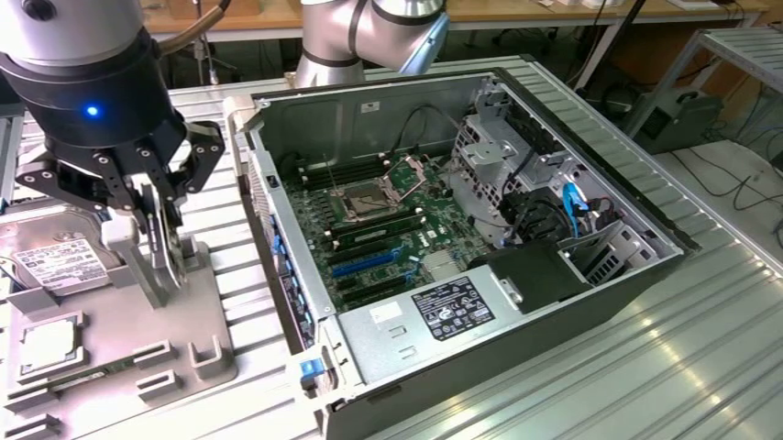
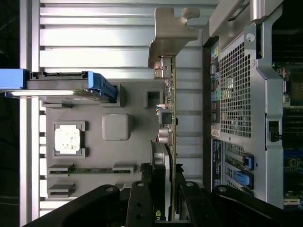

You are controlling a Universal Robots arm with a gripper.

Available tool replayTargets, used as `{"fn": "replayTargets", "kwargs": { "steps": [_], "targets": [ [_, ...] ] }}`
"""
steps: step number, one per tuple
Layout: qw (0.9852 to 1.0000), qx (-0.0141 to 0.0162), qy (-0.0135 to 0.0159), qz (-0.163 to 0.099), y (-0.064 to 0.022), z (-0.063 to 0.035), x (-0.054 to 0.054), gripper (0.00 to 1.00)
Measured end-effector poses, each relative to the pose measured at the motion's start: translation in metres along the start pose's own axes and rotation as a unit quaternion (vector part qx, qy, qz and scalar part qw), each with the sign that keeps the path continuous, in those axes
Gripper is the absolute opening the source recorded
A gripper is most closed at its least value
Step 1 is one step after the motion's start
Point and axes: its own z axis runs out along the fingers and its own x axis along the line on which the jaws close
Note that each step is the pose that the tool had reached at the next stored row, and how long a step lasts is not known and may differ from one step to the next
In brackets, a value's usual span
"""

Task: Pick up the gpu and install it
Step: 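Pick up the gpu and move the gpu toward the slot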

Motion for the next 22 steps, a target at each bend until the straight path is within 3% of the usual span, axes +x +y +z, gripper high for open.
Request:
{"fn": "replayTargets", "kwargs": {
  "steps": [17, 20, 22],
  "targets": [
    [1.0000, -0.0048, 0.0000, 0.000, 0.0009, -0.0126, 0.000, 0.28],
    [1.0000, -0.0049, 0.0000, 0.000, 0.0010, -0.0144, 0.000, 0.28],
    [1.0000, -0.0024, 0.0001, 0.000, 0.0011, -0.0164, 0.000, 0.28]
  ]
}}
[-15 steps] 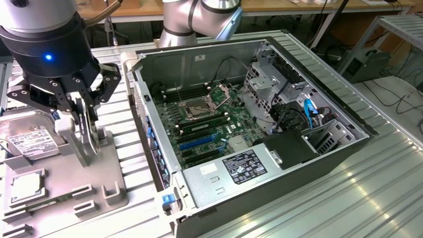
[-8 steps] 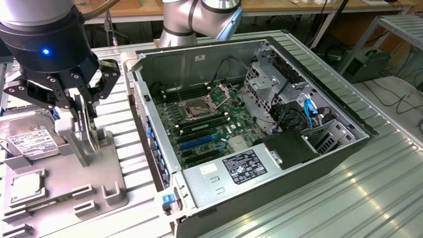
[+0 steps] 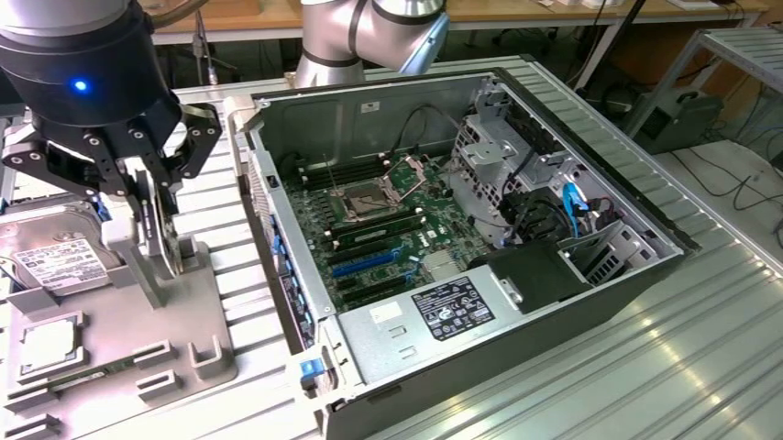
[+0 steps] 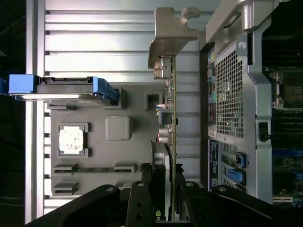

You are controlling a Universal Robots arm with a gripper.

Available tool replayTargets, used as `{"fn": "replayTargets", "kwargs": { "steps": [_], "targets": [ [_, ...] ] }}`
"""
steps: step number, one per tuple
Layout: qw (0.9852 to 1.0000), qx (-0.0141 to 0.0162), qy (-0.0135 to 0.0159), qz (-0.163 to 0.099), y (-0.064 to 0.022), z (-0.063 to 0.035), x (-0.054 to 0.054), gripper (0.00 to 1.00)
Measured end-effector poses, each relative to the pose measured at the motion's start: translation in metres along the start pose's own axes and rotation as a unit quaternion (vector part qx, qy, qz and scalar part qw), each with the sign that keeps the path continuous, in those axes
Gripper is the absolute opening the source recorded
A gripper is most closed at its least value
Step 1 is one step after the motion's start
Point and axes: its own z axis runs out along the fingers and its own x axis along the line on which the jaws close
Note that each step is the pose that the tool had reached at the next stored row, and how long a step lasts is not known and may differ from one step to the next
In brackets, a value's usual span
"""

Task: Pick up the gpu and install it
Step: 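Pick up the gpu and move the gpu toward the slot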

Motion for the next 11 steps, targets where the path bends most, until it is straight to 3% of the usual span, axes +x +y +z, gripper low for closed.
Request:
{"fn": "replayTargets", "kwargs": {
  "steps": [6, 9, 11],
  "targets": [
    [0.9999, 0.0110, 0.0000, 0.000, 0.0005, -0.0056, 0.0000, 0.28],
    [0.9999, 0.0139, 0.0000, 0.000, 0.0006, -0.0081, 0.0000, 0.28],
    [0.9999, 0.0143, -0.0001, 0.000, 0.0008, -0.0096, 0.0000, 0.28]
  ]
}}
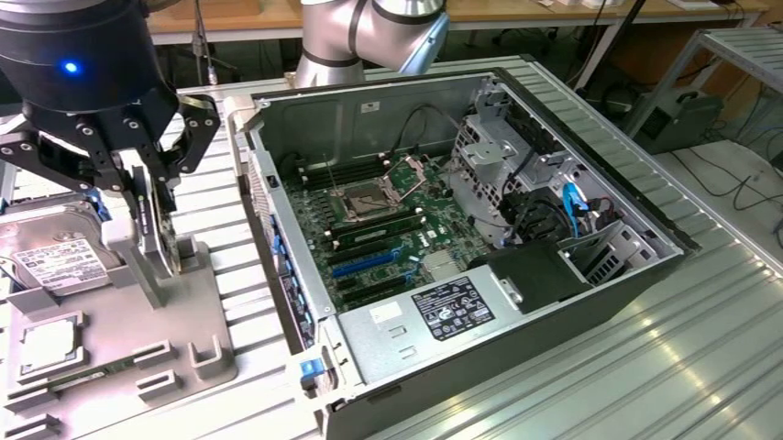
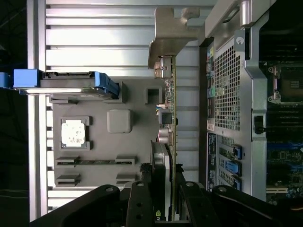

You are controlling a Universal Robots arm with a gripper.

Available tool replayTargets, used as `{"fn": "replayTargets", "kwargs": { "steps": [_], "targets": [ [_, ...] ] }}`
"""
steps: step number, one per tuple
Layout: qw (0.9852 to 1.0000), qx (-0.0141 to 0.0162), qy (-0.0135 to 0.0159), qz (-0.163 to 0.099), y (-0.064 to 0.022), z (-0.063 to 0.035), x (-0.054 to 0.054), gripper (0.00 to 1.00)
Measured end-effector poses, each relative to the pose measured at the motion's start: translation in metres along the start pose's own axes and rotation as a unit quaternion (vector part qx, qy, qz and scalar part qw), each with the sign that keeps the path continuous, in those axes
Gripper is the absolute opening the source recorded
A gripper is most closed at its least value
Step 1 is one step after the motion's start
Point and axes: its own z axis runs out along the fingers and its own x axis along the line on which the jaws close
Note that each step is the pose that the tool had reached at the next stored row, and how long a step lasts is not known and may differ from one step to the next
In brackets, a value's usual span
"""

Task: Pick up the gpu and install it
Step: 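Pick up the gpu and move the gpu toward the slot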

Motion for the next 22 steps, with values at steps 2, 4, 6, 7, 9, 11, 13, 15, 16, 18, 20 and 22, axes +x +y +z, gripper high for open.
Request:
{"fn": "replayTargets", "kwargs": {
  "steps": [2, 4, 6, 7, 9, 11, 13, 15, 16, 18, 20, 22],
  "targets": [
    [1.0000, 0.0007, 0.0000, 0.000, 0.0001, -0.0017, 0.000, 0.28],
    [1.0000, 0.0015, 0.0000, 0.000, 0.0001, -0.0030, 0.000, 0.28],
    [1.0000, 0.0032, 0.0001, 0.000, 0.0003, -0.0052, 0.000, 0.28],
    [1.0000, 0.0039, 0.0000, 0.000, 0.0003, -0.0060, 0.000, 0.28],
    [1.0000, 0.0048, 0.0000, 0.000, 0.0004, -0.0072, 0.000, 0.28],
    [1.0000, 0.0056, 0.0000, 0.000, 0.0004, -0.0083, 0.000, 0.28],
    [1.0000, 0.0066, 0.0001, 0.000, 0.0005, -0.0096, 0.000, 0.28],
    [1.0000, 0.0074, 0.0000, 0.000, 0.0005, -0.0107, 0.000, 0.28],
    [1.0000, 0.0079, 0.0000, 0.000, 0.0005, -0.0112, 0.000, 0.28],
    [1.0000, 0.0088, 0.0000, 0.000, 0.0006, -0.0124, 0.000, 0.28],
    [1.0000, 0.0092, 0.0000, 0.000, 0.0007, -0.0140, 0.000, 0.28],
    [1.0000, 0.0096, 0.0001, 0.000, 0.0007, -0.0154, 0.000, 0.28]
  ]
}}
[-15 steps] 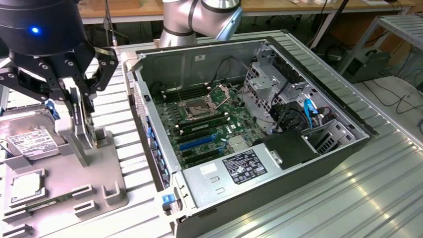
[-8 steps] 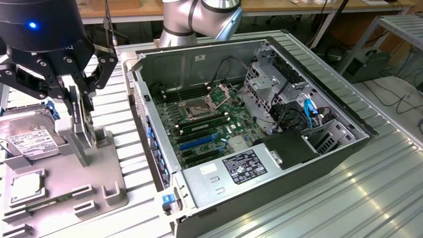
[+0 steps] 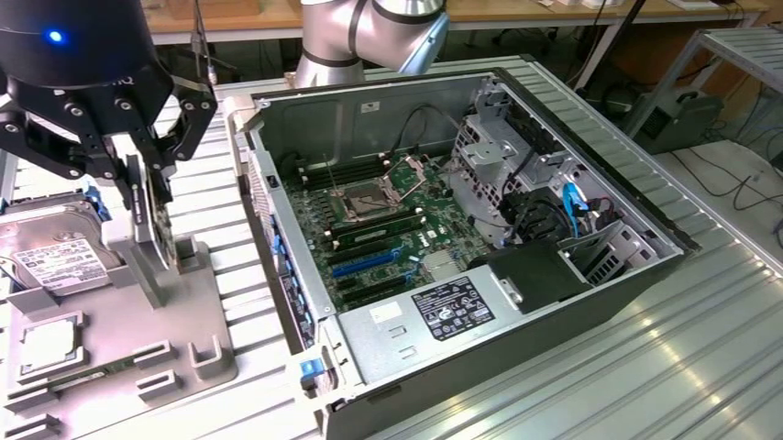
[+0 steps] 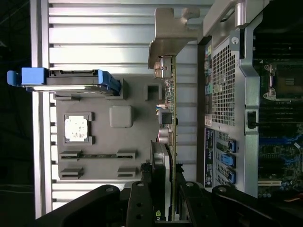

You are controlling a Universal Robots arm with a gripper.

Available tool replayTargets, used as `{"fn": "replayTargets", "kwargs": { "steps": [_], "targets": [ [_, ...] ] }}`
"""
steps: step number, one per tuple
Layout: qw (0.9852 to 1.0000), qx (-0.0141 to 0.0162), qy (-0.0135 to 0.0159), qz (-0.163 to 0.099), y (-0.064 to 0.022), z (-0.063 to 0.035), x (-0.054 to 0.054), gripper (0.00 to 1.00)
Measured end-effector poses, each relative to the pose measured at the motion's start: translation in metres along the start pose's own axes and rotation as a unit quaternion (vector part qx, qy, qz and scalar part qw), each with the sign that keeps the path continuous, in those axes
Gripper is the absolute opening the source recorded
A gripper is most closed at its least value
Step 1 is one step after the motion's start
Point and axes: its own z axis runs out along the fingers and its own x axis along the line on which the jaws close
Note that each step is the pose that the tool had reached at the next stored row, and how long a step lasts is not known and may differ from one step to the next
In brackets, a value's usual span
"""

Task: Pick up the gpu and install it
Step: 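Pick up the gpu and move the gpu toward the slot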

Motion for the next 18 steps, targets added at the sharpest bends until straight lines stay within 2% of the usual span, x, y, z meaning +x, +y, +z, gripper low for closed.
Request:
{"fn": "replayTargets", "kwargs": {
  "steps": [7, 11, 18],
  "targets": [
    [1.0000, 0.0034, -0.0001, 0.000, 0.0000, -0.0036, -0.0001, 0.28],
    [1.0000, 0.0074, 0.0000, 0.000, -0.0001, -0.0055, -0.0001, 0.28],
    [1.0000, 0.0081, 0.0000, 0.000, 0.0000, -0.0106, -0.0001, 0.28]
  ]
}}
